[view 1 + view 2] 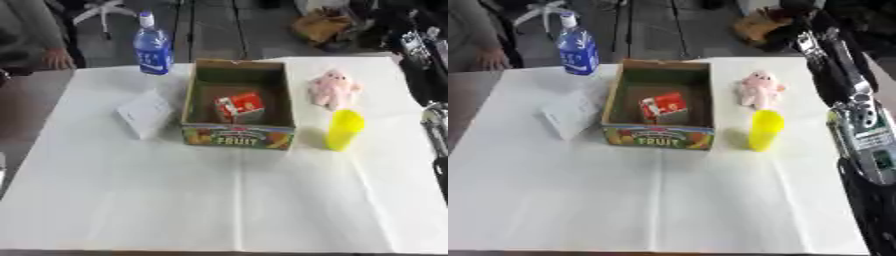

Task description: Pick up objects on the table and place them in the box.

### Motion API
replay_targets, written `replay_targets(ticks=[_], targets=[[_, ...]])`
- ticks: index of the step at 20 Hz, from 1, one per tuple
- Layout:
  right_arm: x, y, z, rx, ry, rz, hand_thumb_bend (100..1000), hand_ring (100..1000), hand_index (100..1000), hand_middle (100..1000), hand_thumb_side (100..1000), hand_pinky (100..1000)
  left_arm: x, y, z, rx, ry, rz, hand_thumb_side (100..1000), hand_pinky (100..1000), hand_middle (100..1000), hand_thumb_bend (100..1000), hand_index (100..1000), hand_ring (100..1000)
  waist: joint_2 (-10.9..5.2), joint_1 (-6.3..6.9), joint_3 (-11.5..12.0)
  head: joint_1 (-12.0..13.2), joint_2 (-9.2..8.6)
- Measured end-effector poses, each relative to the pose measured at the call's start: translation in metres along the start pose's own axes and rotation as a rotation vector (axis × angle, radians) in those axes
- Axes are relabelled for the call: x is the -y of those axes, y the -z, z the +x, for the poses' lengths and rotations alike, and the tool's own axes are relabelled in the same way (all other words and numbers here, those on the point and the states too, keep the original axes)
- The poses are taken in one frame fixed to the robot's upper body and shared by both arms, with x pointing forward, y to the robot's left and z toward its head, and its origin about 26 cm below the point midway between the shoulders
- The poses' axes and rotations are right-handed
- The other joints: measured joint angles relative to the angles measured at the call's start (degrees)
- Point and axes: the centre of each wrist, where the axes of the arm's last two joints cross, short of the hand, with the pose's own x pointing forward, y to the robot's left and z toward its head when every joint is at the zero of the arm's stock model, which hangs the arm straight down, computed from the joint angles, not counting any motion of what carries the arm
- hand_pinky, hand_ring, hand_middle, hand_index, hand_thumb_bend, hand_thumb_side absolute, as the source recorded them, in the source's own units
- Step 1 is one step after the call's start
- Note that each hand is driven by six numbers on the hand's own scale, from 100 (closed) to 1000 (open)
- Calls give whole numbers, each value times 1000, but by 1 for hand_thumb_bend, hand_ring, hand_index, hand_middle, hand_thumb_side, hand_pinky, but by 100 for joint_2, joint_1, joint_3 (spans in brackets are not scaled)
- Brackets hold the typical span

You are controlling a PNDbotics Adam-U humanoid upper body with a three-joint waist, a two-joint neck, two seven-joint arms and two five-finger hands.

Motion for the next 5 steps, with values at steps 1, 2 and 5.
replay_targets(ticks=[1, 2, 5], targets=[[0, 0, 0, 0, -1, 1, 100, 685, 898, 771, 791, 653, 0, 0, 0, 0, 3, 2, 988, 652, 744, 530, 819, 707, 0, -1, 4, -5, 0], [0, 0, 0, 0, -2, 1, 100, 685, 898, 771, 791, 653, 0, 0, 0, 1, 4, 6, 988, 652, 744, 530, 819, 708, 1, -1, 6, -11, 0], [0, 0, 0, 0, -3, 2, 100, 685, 898, 771, 789, 653, 1, 0, 1, 6, 4, 12, 984, 653, 745, 529, 820, 709, 7, -3, 7, -22, 0]])
